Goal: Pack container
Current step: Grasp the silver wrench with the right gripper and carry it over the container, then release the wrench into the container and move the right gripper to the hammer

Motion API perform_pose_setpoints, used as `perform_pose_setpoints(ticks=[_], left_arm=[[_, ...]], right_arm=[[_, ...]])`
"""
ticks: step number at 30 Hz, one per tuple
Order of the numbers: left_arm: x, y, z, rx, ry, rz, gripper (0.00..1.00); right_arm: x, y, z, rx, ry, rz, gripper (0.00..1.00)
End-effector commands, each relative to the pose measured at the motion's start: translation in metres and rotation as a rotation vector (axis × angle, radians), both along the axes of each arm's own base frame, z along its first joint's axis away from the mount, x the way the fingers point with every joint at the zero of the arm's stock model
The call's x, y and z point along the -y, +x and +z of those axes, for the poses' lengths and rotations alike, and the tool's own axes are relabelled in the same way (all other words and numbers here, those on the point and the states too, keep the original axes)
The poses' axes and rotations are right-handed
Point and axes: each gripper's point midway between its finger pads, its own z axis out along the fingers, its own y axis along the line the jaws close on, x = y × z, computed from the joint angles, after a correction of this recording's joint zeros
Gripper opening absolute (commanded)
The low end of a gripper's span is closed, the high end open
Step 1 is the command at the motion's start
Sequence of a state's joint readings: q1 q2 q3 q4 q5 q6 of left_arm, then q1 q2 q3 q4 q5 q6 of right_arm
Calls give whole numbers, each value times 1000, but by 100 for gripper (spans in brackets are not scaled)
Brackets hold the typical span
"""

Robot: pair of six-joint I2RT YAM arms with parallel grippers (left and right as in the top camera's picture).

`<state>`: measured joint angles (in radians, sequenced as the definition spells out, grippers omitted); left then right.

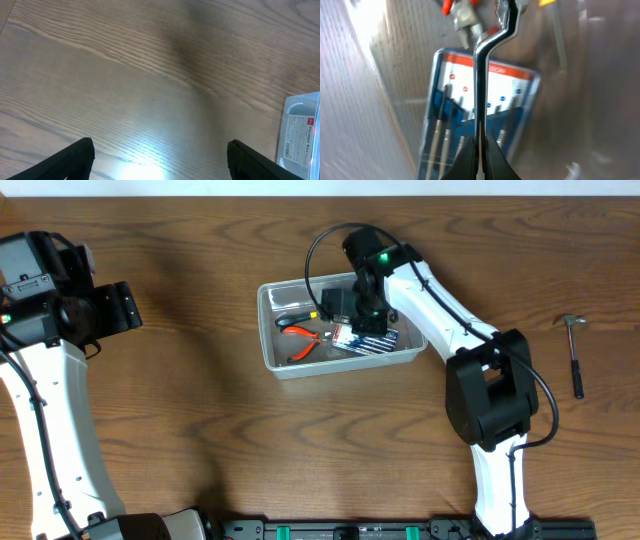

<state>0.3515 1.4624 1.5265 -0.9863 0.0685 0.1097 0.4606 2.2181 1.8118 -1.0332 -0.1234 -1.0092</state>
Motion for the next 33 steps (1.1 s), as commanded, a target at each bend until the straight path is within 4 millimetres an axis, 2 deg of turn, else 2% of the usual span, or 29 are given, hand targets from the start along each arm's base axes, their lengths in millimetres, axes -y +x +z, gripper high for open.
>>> perform_pose_setpoints(ticks=[1, 4, 6, 8, 11, 13, 14, 15, 17, 20, 22, 23, 24, 25, 27, 30, 33], left_arm=[[1, 0, 2, 2, 7, -15, 83], [1, 0, 2, 2, 7, -15, 83], [1, 0, 2, 1, 7, -15, 83], [1, -1, 1, 0, 6, -15, 83], [1, -1, 1, 0, 6, -15, 83], [1, -1, 1, 0, 6, -15, 83], [1, -1, 1, 0, 6, -15, 83], [1, -1, 1, 0, 6, -15, 83], [1, -1, 1, 0, 6, -15, 83], [1, -1, 2, 1, 7, -15, 83], [1, -1, 1, 0, 6, -15, 84], [1, -1, 1, 0, 6, -15, 83], [1, -1, 2, 1, 7, -15, 83], [1, -1, 1, 0, 6, -15, 84], [1, -1, 1, 0, 6, -15, 83], [1, -1, 1, 0, 6, -15, 83], [1, -1, 1, 0, 6, -15, 83]], right_arm=[[0, -9, -5, -18, 3, 20, 4], [1, -12, -10, -25, -1, 19, 15], [1, -12, -10, -26, -1, 19, 17], [1, -12, -10, -26, -1, 18, 28], [1, -11, -10, -24, -1, 13, 39], [2, -7, -5, -7, -7, -5, 58], [2, -2, 0, 14, -12, -29, 61], [3, 4, 9, 40, -13, -51, 63], [4, 20, 40, 125, -11, -118, 64], [14, 44, 105, 278, 6, -264, 70], [31, 56, 159, 380, 38, -387, 78], [42, 61, 180, 416, 58, -450, 85], [60, 65, 202, 452, 77, -537, 99], [83, 66, 221, 478, 86, -634, 99], [133, 60, 245, 482, 89, -816, 99], [218, 41, 258, 444, 65, -1077, 99], [296, 19, 253, 385, 31, -1284, 99]])
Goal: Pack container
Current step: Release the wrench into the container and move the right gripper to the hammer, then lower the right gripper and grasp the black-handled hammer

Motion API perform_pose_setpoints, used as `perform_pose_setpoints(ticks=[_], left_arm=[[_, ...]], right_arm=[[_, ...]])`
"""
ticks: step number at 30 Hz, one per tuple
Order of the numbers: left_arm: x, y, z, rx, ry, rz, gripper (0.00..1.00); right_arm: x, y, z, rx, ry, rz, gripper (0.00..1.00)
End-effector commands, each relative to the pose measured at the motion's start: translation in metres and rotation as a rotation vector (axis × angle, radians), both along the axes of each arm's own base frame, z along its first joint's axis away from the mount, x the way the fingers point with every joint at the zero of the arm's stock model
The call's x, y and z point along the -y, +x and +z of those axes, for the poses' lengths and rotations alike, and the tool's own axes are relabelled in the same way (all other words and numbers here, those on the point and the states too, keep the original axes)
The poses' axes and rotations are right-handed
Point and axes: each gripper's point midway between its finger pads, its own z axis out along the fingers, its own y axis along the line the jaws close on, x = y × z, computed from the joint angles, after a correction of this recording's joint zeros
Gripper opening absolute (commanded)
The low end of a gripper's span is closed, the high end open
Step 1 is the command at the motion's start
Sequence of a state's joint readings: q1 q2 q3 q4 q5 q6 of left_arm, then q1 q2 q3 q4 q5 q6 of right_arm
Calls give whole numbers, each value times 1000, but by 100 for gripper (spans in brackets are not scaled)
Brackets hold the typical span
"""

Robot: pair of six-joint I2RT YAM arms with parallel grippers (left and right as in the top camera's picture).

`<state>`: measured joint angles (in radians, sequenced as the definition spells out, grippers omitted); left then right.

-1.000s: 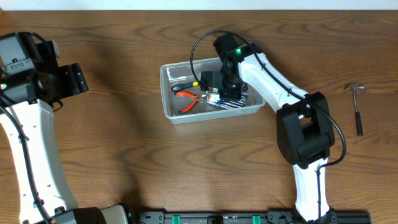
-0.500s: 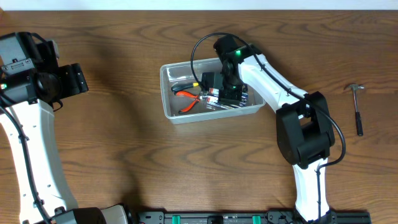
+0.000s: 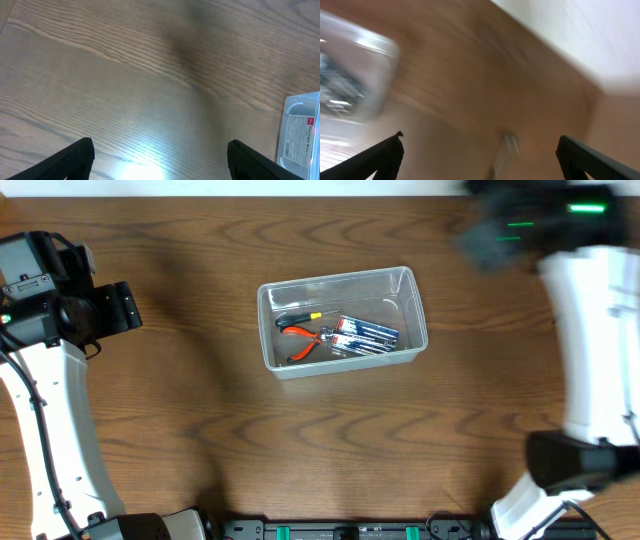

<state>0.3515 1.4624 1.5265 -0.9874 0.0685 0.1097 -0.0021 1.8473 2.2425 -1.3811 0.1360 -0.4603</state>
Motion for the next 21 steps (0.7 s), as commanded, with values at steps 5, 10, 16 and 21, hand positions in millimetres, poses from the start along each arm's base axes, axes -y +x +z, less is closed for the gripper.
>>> perform_pose_setpoints(ticks=[5, 10, 16, 21], left_arm=[[1, 0, 2, 1, 7, -15, 83], [1, 0, 2, 1, 6, -15, 83], [1, 0, 2, 2, 6, -15, 83], [1, -1, 1, 1, 7, -15, 83]], right_arm=[[149, -40, -55, -147, 127, -420, 99], [181, -49, -117, -232, 252, -400, 99], [199, -54, -205, -350, 255, -473, 99], [190, -51, -257, -451, 266, -489, 99]])
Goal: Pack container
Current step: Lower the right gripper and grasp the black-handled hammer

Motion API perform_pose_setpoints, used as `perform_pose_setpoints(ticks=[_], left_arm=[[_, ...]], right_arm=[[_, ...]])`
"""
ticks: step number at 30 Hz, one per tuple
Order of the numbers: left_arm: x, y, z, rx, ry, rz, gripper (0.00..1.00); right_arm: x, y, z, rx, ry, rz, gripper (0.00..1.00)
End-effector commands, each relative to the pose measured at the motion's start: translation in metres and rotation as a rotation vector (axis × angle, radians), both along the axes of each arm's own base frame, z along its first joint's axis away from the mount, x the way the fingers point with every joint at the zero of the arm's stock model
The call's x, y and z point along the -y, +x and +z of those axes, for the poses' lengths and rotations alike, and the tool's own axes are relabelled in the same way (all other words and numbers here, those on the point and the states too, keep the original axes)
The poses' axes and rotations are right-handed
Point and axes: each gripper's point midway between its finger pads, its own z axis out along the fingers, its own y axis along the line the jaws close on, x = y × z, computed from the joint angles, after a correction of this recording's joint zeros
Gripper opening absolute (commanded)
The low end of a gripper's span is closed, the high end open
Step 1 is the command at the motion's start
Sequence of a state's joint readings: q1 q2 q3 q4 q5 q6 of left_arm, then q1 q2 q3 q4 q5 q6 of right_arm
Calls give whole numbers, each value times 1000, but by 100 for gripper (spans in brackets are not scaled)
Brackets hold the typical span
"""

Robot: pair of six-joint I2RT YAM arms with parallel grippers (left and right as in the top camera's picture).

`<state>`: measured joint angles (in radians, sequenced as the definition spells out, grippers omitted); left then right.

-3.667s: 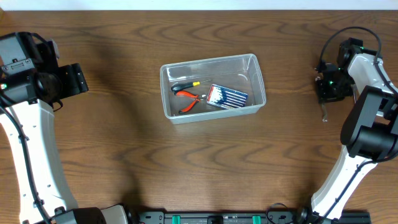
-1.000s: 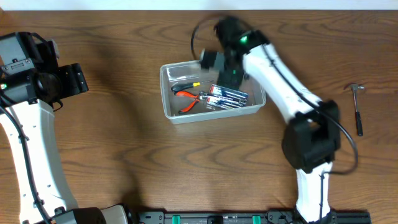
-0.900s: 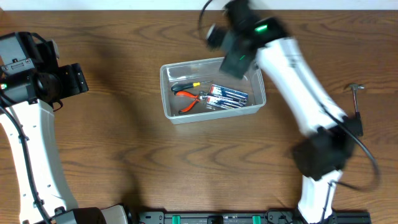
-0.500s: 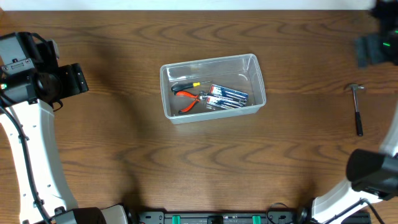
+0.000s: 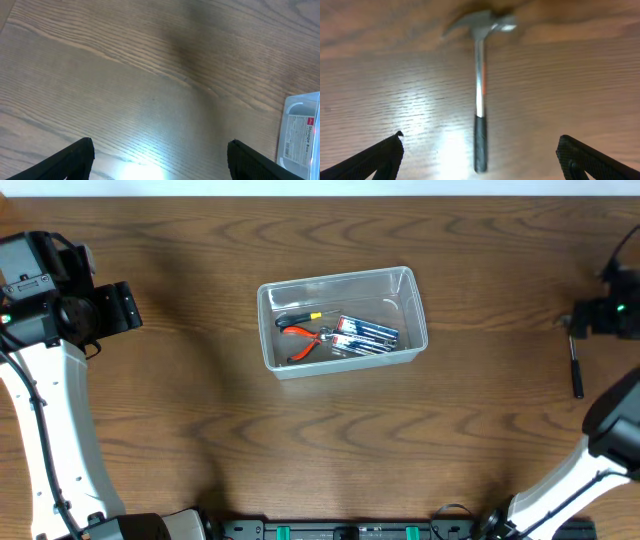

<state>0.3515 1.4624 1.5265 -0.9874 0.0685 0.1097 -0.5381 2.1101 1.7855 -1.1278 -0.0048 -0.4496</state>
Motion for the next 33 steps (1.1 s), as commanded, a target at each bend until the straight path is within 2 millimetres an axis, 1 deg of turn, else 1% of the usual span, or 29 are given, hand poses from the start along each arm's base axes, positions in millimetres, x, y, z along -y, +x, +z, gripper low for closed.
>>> perform_pose_setpoints(ticks=[1, 2, 5, 12, 18, 21, 26, 28, 31, 33], left_arm=[[1, -1, 1, 1, 7, -15, 83], [1, -1, 1, 1, 7, -15, 83], [1, -1, 1, 1, 7, -15, 83], [1, -1, 1, -3, 5, -15, 83], [1, -2, 1, -5, 4, -16, 83], [2, -4, -1, -15, 1, -15, 83], [2, -6, -2, -25, 0, -20, 83], [2, -6, -2, -26, 3, -25, 83], [2, -6, -2, -26, 3, -25, 83], [2, -6, -2, -26, 3, -25, 83]], right_arm=[[-10, 5, -25, -43, 22, 4, 99], [-13, 6, -33, -58, 28, 11, 99], [-13, 5, -48, -96, 17, 17, 99], [-9, 9, -66, -110, 7, 15, 99], [-11, 5, -87, -147, 28, 16, 99], [-11, 6, -94, -151, 32, 15, 99], [-11, 11, -97, -131, 36, 12, 99], [-12, 13, -97, -119, 41, 12, 96], [-11, 15, -97, -114, 41, 12, 81], [-11, 15, -97, -114, 41, 12, 76]])
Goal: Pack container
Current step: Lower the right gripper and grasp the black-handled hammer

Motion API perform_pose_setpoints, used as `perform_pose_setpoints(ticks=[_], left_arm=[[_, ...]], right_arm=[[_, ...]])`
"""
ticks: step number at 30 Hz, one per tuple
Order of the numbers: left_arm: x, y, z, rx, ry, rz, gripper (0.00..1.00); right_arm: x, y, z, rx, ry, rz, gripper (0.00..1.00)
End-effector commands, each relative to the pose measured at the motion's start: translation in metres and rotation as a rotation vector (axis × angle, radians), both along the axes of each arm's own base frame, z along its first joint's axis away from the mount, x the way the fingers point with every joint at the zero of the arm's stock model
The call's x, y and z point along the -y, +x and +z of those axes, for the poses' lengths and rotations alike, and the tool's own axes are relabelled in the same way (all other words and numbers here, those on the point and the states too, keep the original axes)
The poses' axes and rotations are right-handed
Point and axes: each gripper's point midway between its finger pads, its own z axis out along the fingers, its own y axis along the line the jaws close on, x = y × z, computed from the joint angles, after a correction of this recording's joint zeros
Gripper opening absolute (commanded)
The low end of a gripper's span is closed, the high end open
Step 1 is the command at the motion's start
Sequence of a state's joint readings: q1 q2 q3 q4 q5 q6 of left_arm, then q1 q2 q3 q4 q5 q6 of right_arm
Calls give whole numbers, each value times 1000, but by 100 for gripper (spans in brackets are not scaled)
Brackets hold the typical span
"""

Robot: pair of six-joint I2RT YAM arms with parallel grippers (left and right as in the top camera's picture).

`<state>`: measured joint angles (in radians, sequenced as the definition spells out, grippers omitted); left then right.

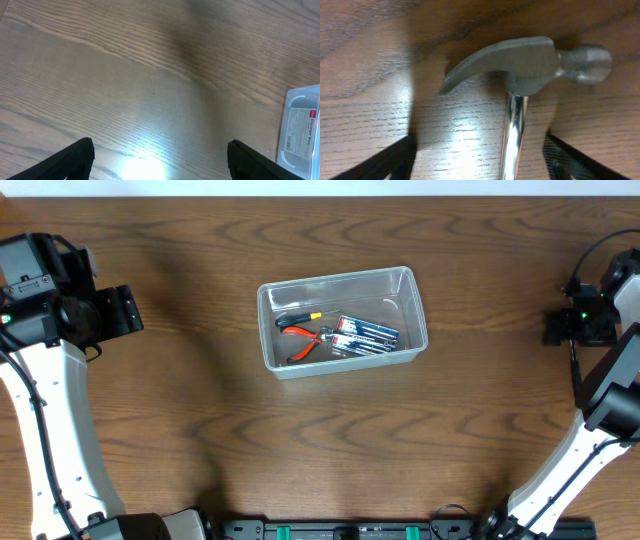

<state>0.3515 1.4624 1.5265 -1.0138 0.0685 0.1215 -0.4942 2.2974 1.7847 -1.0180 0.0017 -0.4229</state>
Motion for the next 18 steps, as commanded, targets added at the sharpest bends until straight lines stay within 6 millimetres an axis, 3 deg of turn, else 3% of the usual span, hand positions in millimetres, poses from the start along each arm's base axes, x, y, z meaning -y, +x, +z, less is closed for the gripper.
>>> perform_pose_setpoints(ticks=[1, 6, 15, 18], left_arm=[[0, -1, 1, 1, 6, -15, 83], [0, -1, 1, 1, 7, -15, 83], [0, -1, 1, 1, 7, -15, 84], [0, -1, 1, 1, 7, -15, 83]], right_arm=[[-2, -5, -20, -44, 6, -4, 74], [-2, -6, -20, -46, 6, -13, 53], [-2, -6, -20, -48, 8, -31, 33], [-2, -6, -20, -48, 9, -30, 22]])
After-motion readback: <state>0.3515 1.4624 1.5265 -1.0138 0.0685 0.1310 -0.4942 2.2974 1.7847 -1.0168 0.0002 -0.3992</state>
